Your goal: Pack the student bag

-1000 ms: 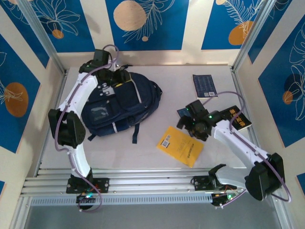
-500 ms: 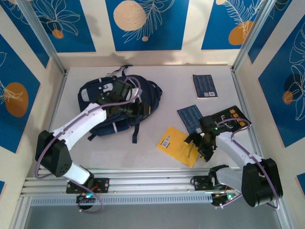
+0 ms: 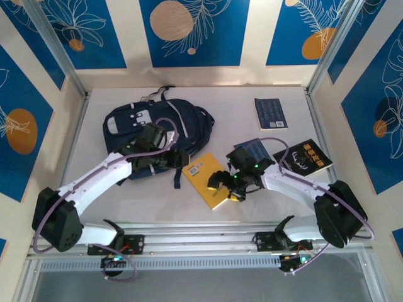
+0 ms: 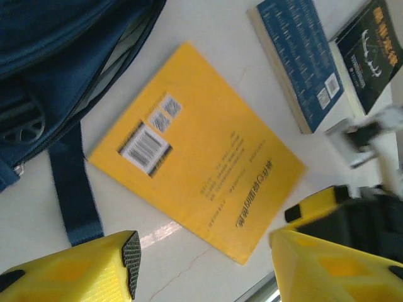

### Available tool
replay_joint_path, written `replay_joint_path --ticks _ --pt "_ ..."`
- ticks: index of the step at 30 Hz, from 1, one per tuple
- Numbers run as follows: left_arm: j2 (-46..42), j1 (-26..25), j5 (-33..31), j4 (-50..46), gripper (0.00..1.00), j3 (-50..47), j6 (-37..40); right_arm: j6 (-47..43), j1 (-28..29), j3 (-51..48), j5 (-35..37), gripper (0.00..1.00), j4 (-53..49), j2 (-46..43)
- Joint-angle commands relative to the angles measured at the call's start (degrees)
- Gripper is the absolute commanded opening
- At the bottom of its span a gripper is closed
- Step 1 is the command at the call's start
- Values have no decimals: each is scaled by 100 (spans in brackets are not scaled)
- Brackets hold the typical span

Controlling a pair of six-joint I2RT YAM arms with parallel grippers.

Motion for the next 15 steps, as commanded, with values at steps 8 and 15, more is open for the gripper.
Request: replay_joint_path --ticks 8,15 --pt "250 0 697 1613 55 -1331 -997 -2101 -804 949 649 89 -945 313" --pt "643 -14 882 2566 49 -1759 -1392 -2485 -1366 1332 133 89 -345 1778"
